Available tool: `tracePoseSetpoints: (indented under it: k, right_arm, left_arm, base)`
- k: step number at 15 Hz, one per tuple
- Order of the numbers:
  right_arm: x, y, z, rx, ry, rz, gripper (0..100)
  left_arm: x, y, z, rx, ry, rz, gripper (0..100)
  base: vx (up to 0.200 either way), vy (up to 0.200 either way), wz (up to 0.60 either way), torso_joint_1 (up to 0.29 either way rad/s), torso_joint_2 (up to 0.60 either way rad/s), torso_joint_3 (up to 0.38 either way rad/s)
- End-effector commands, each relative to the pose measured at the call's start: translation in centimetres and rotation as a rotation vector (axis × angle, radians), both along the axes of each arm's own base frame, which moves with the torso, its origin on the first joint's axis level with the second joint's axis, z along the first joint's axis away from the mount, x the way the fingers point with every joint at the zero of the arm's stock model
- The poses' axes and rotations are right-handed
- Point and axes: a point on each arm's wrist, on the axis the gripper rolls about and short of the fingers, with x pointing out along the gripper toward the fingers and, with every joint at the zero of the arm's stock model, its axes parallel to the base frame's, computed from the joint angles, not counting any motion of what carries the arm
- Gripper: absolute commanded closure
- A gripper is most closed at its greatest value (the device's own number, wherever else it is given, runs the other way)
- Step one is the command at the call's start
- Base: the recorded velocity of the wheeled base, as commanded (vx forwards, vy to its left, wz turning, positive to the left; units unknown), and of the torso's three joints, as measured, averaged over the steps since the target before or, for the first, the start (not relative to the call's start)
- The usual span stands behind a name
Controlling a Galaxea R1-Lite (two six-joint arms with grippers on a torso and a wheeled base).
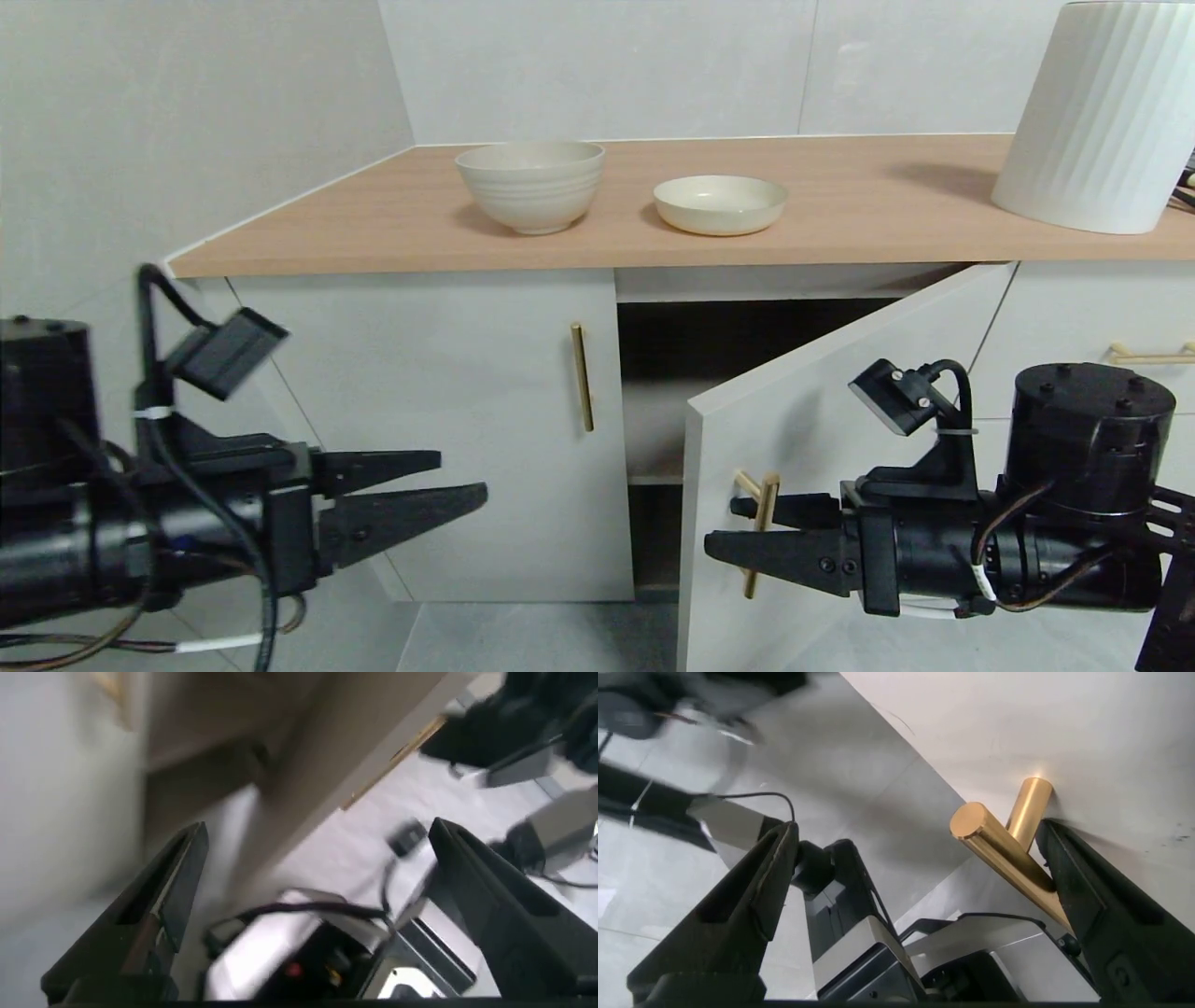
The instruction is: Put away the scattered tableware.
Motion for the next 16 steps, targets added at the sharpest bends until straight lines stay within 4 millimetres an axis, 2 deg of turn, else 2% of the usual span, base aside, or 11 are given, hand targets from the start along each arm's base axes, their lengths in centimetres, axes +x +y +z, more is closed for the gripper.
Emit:
tracePoseSetpoints:
  k: [1, 2, 3, 5, 7, 10, 12, 13, 16]
  right_arm:
    - [0.2, 0.1, -0.5, -0.013, 0.015, -0.004, 0]
    - [0.3, 0.3, -0.9, -0.022, 0.025, -0.004, 0]
    - [0.5, 0.4, -1.1, -0.026, 0.032, -0.002, 0]
    - [0.5, 0.4, -1.1, -0.028, 0.031, -0.002, 0]
    - [0.5, 0.4, -1.2, -0.029, 0.033, -0.002, 0]
    - [0.4, 0.3, -1.1, -0.028, 0.031, -0.003, 0]
    - [0.2, 0.1, -1.3, -0.026, 0.022, -0.002, 0]
    - [0.2, 0.1, -1.4, -0.022, 0.010, 0.000, 0]
    - [0.1, 0.0, -2.4, -0.003, -0.019, 0.002, 0]
  left_arm:
    - [2.3, -3.0, -5.1, 0.051, 0.182, -0.079, 0]
    - [2.4, -3.8, -5.7, 0.063, 0.201, -0.069, 0]
    - [2.5, -4.1, -5.8, 0.063, 0.206, -0.060, 100]
    - [3.0, -4.7, -5.7, 0.047, 0.173, -0.065, 100]
    - [5.1, -6.3, -5.9, 0.020, 0.098, -0.081, 100]
    - [7.0, -9.0, -7.6, 0.019, 0.041, -0.083, 100]
    - [7.1, -11.4, -9.1, 0.001, 0.010, -0.129, 100]
    - [7.2, -11.9, -9.5, -0.006, -0.001, -0.128, 100]
    - [8.4, -14.4, -11.7, -0.076, -0.077, -0.061, 100]
  base:
    - [0.000, 0.000, 0.00, 0.000, 0.00, 0.000]
    - [0.000, 0.000, 0.00, 0.000, 0.00, 0.000]
    - [0.000, 0.000, 0.00, 0.000, 0.00, 0.000]
    - [0.000, 0.000, 0.00, 0.000, 0.00, 0.000]
    - [0.000, 0.000, 0.00, 0.000, 0.00, 0.000]
    - [0.000, 0.000, 0.00, 0.000, 0.00, 0.000]
    - [0.000, 0.000, 0.00, 0.000, 0.00, 0.000]
    - [0.000, 0.000, 0.00, 0.000, 0.00, 0.000]
    - [0.000, 0.000, 0.00, 0.000, 0.00, 0.000]
